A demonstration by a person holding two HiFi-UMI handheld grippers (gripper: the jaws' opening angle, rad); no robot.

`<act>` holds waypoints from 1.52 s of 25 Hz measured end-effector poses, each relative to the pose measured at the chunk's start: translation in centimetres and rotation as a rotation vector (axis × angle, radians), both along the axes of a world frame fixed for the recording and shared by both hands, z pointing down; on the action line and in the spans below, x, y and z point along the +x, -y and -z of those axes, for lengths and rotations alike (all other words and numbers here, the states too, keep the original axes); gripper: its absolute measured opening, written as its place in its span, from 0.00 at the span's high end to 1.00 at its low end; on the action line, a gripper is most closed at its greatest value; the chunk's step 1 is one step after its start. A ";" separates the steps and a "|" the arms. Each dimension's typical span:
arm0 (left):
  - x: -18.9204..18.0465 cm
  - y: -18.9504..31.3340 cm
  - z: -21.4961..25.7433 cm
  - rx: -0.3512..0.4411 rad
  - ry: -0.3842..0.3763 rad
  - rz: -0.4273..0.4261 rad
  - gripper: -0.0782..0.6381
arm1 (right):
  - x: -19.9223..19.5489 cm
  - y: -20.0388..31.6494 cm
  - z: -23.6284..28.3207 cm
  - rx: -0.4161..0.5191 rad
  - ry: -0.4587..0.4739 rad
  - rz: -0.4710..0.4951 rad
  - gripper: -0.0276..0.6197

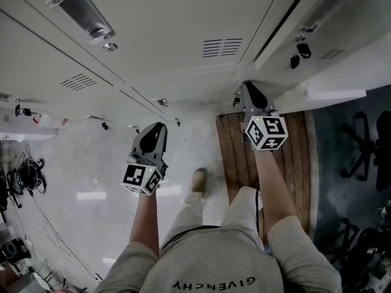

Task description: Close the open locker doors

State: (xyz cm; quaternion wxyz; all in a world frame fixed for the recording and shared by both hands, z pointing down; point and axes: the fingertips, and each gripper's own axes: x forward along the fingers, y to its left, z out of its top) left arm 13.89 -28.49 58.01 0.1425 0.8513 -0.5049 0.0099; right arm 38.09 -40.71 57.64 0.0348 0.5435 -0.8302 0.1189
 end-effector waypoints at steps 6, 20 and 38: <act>-2.2 -0.7 1.0 0.021 0.010 0.024 0.85 | -0.4 -1.4 1.1 0.020 -0.015 -0.004 0.95; -5.9 -2.6 4.9 0.081 0.003 0.063 0.85 | -1.8 -7.6 6.7 0.084 0.010 0.039 0.96; -6.5 -9.6 9.8 0.128 -0.005 0.165 0.85 | -1.8 -16.7 12.0 0.146 0.014 0.147 0.96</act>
